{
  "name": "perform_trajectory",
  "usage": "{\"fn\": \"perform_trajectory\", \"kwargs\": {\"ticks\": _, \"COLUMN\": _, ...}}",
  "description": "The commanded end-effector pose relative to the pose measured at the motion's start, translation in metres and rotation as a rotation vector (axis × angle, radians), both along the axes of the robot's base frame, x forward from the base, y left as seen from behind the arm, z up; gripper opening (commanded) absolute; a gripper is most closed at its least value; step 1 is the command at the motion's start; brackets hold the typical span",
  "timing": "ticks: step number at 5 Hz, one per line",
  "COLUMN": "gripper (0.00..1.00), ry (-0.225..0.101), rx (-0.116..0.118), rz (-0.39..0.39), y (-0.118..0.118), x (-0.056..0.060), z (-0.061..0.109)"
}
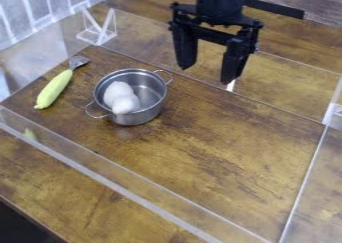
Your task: Put the mushroom in the silver pot
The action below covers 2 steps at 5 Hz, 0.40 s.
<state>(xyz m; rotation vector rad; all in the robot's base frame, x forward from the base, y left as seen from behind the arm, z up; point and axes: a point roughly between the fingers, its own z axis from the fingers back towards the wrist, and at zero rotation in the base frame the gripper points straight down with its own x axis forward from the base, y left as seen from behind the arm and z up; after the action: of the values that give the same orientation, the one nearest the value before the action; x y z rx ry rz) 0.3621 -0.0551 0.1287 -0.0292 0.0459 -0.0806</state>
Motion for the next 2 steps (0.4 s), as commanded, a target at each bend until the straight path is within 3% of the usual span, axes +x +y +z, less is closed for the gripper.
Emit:
{"fn": "perform_trajectory", "kwargs": {"ticks": 1, "gripper": 1.00, "ry": -0.090, "rx": 0.001, "rz": -0.017, "y": -0.0068, "x": 0.0144, "z": 0.0206}}
{"fn": "perform_trajectory", "kwargs": {"ticks": 2, "gripper": 1.00, "ry": -0.103, "rx": 0.005, "rz": -0.021, "y": -0.0086, "x": 0.0209, "z": 0.0203}}
